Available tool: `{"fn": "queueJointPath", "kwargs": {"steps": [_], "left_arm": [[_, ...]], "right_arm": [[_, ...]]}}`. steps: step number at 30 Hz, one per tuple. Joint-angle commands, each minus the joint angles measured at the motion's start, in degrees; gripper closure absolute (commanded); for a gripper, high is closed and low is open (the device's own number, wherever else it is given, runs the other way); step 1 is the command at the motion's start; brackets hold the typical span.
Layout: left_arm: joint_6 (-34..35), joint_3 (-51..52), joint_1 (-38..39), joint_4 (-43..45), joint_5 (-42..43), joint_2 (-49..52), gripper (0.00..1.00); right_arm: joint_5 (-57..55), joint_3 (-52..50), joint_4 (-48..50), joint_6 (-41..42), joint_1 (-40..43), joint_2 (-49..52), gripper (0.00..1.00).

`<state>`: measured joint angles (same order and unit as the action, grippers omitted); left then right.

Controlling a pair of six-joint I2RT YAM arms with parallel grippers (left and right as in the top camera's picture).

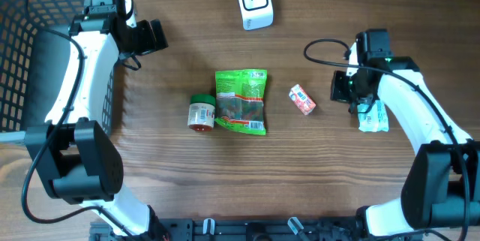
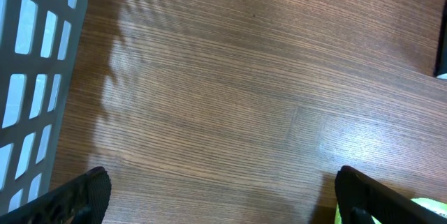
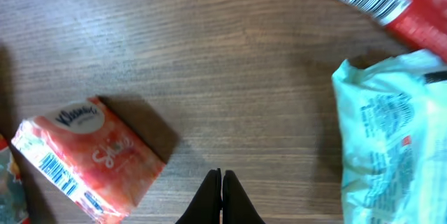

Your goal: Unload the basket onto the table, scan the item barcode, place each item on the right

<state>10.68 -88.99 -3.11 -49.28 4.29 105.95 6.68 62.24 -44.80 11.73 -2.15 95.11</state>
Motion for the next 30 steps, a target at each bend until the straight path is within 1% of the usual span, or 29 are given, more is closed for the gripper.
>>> {"fn": "queueJointPath", "kwargs": {"steps": [1,5,10,16,20,30], "left_arm": [[0.50,-0.55,-0.11,0.02,-0.33,-0.85,0.00],[0.50,-0.55,-0.13,0.02,-0.33,-0.85,0.00],[0.50,-0.55,-0.13,0.02,-0.33,-0.85,0.00],[0.50,-0.55,-0.11,0.02,-0.33,-0.85,0.00],[0.50,-0.55,-0.15,0.02,-0.33,-0.85,0.00],[0.50,-0.55,-0.15,0.02,-0.33,-0.85,0.00]], "right_arm": [[5.95,-1.46,0.42,0.24,-0.09,-0.72,0.96],[6.14,-3.45,2.36,0.31,-0.09,-0.72,0.96],[15.76,-5.14,5.29,-1.16,-0.31,-0.72,0.96],[16.46,-8.48,10.91,0.90,-0.31,-0.72,0.96],[18.49,-8.90,10.97,0.11,-1.25,-0.72,0.96],[18.95,-8.90,11.47,-0.15,-5.18,-0.72,0.96]]}}
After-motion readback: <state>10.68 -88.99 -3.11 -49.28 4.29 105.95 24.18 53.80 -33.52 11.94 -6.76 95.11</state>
